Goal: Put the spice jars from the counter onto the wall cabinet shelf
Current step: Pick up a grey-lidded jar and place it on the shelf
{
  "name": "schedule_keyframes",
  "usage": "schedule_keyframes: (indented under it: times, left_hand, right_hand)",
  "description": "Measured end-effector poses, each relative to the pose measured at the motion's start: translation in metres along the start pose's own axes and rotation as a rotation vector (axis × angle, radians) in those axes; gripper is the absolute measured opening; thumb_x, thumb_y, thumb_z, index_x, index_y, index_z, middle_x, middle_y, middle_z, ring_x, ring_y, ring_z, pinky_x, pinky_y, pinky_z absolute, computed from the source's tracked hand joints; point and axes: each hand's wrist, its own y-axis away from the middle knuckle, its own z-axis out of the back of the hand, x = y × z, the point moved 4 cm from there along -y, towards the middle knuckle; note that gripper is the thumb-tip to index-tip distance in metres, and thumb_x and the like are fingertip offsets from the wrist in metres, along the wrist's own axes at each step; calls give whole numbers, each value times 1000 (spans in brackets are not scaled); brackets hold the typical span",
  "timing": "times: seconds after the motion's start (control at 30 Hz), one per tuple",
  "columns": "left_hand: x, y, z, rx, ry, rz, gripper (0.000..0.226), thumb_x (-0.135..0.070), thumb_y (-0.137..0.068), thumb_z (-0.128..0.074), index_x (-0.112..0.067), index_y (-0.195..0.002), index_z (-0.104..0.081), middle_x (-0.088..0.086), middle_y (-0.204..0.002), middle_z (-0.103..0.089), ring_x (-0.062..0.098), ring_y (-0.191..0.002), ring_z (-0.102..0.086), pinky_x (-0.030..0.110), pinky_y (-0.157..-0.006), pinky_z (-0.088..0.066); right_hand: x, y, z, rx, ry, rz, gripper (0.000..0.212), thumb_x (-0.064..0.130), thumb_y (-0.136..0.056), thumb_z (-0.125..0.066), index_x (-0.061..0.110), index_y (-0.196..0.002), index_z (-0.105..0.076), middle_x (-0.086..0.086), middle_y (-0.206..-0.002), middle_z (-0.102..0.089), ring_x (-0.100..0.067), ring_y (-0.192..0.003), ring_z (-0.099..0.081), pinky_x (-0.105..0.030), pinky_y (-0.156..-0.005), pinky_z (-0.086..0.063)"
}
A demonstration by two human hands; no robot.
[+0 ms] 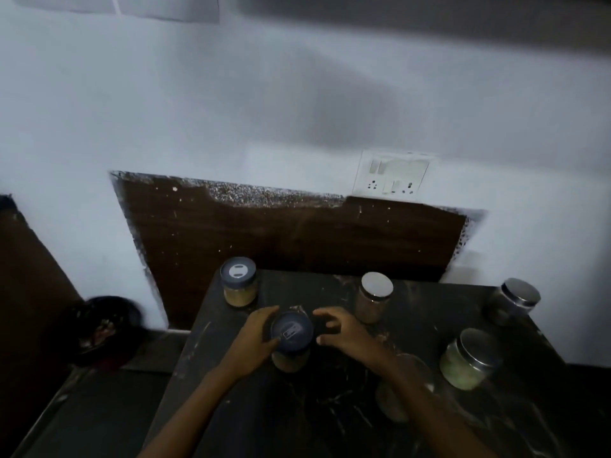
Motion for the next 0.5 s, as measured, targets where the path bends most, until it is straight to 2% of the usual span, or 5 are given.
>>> schedule_keyframes:
  times: [0.07,0.13,0.23,0.3,0.5]
  left_hand:
    - [3,4,-8,26,72,-38,69,-5,-77,-72,-39,-125,-36,-24,-122,-41,-24,-114,-37,-3,-95,-26]
    - [10,7,-16,65,79,-5,73,-5,-77,-71,-48,-120,-29,-29,-123,-34,-29,-110,-37,-8,-90,-26]
    - [22,13,-32,145,44,130,82,-13,-78,-71,-27,-143,-21,-16,-136,-29,3,-130,-33,14,-102,-23]
    - [26,14,-37,109,50,184,85,-16,-79,-70,-20,-147,-18,-3,-148,-32,15,-136,-33,24,-106,-27]
    - [18,14,-31,20,93,168,80,-10,-85,-65,-16,-147,-16,8,-148,-37,19,-134,-39,29,-107,-35]
  right_hand:
    - [-14,-3,-14,5,0,-42,69,3,-79,-69,16,-139,-38,-6,-144,-33,-21,-129,-39,-27,-102,-40]
    - [-26,-9,-29,1,13,-62,80,0,-76,-70,17,-144,-30,-8,-151,-24,-25,-139,-29,-35,-112,-31]
    - [-38,-16,-51,1,25,-89,83,-1,-75,-69,20,-145,-29,-8,-156,-15,-25,-144,-18,-29,-115,-24]
    - [-40,-21,-61,-47,6,-51,80,-1,-73,-71,16,-142,-35,-7,-151,-28,-22,-140,-28,-15,-105,-27]
    - [-36,-22,-57,-207,11,-6,52,10,-74,-75,15,-123,-59,-2,-131,-55,-14,-122,-50,-13,-96,-37]
